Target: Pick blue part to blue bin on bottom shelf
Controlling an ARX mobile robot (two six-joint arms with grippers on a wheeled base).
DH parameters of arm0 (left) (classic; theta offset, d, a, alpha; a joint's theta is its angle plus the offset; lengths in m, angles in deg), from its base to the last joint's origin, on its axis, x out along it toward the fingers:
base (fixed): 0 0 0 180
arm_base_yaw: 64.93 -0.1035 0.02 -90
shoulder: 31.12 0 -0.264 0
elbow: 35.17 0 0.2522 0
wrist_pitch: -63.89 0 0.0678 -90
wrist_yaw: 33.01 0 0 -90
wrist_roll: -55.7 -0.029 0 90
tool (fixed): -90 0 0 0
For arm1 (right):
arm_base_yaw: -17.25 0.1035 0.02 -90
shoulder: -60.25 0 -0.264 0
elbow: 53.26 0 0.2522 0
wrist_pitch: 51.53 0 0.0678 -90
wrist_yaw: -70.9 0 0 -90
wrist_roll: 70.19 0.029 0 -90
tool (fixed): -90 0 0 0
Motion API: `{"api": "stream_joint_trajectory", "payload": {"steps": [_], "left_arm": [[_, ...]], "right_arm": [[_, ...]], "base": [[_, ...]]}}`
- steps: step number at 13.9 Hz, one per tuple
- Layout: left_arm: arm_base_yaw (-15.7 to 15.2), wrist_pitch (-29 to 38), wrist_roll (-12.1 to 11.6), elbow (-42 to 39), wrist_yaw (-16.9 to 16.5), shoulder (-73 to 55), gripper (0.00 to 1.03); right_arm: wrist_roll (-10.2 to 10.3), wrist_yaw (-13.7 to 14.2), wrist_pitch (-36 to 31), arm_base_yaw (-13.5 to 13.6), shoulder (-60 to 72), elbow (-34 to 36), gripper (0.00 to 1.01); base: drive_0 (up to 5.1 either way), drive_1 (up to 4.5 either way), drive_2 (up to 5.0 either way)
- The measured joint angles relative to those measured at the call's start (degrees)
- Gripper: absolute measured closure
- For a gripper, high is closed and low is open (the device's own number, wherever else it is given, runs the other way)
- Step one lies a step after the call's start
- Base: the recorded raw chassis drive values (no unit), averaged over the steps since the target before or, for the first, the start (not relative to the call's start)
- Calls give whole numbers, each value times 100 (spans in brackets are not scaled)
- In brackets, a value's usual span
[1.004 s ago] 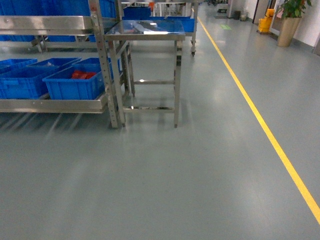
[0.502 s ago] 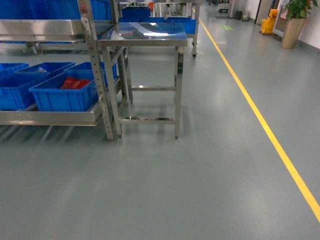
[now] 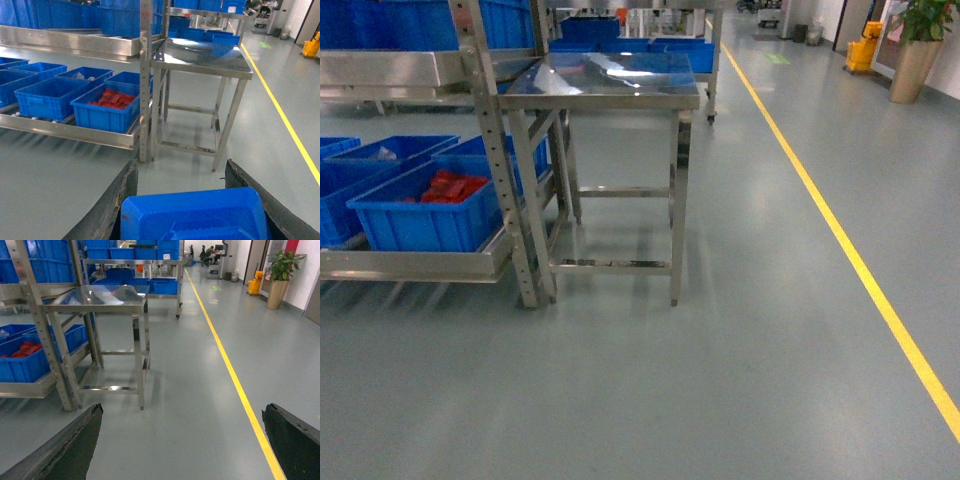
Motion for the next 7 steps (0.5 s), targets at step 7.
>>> {"api": "stream_joint_trajectory", "payload": {"steps": [7], "left_arm": [[0,-4,0,0,-2,0,59]], "right_arm": [[0,-2,9,0,0,0,3]], "base": [[9,427,-409]]}}
